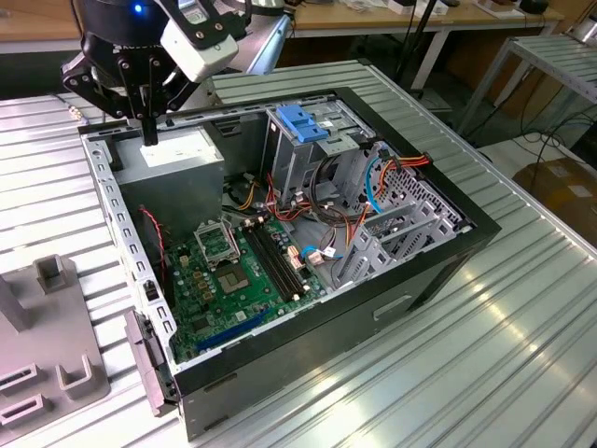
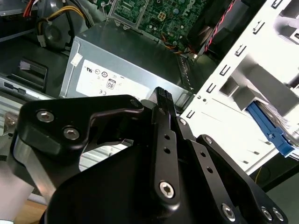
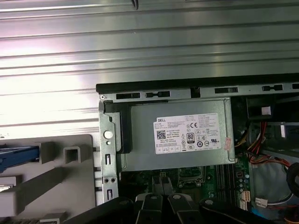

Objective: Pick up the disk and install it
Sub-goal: 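Reach for the disk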

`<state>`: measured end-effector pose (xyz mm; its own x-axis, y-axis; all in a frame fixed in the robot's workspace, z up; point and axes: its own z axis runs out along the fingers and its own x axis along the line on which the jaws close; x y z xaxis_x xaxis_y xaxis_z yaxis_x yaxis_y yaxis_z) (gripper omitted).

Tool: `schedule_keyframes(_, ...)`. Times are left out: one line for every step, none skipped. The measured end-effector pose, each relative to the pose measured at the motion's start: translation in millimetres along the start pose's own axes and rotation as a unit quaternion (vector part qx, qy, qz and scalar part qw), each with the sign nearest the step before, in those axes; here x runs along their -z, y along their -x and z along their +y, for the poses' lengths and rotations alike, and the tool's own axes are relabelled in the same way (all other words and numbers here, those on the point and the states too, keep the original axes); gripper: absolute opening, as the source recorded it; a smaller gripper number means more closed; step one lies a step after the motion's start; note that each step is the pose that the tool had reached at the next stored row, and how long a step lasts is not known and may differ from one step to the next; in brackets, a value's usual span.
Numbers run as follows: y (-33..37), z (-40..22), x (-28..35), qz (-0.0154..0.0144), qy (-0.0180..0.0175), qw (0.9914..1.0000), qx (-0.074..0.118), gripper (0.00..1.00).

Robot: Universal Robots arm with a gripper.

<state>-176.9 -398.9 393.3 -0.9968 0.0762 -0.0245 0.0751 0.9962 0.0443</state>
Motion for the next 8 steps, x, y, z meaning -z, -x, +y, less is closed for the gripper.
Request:
schedule_keyframes(-1.3, -0.1, 0.0, 0.0, 0.0, 1.0, 0.0, 0.1)
schedule_keyframes(-2.4, -0.2, 0.0, 0.0, 0.0, 1.0, 0.0, 0.1)
schedule_keyframes(-4.2, -0.3, 0.1, 0.0, 0.0, 1.0, 0.0, 0.1)
schedule_keyframes(-5.7, -0.4, 0.1, 0.0, 0.0, 1.0, 0.0, 0.1)
schedule_keyframes(-6.7, -0.5, 0.2, 0.0, 0.0, 1.0, 0.0, 0.1)
schedule_keyframes(-7.6, -0.6, 0.2, 0.0, 0.0, 1.0, 0.0, 0.1)
schedule_keyframes(-8.5, -0.6, 0.2, 0.0, 0.0, 1.0, 0.0, 0.1)
schedule_keyframes(-9.5, -0.7, 0.2, 0.0, 0.0, 1.0, 0.0, 0.1)
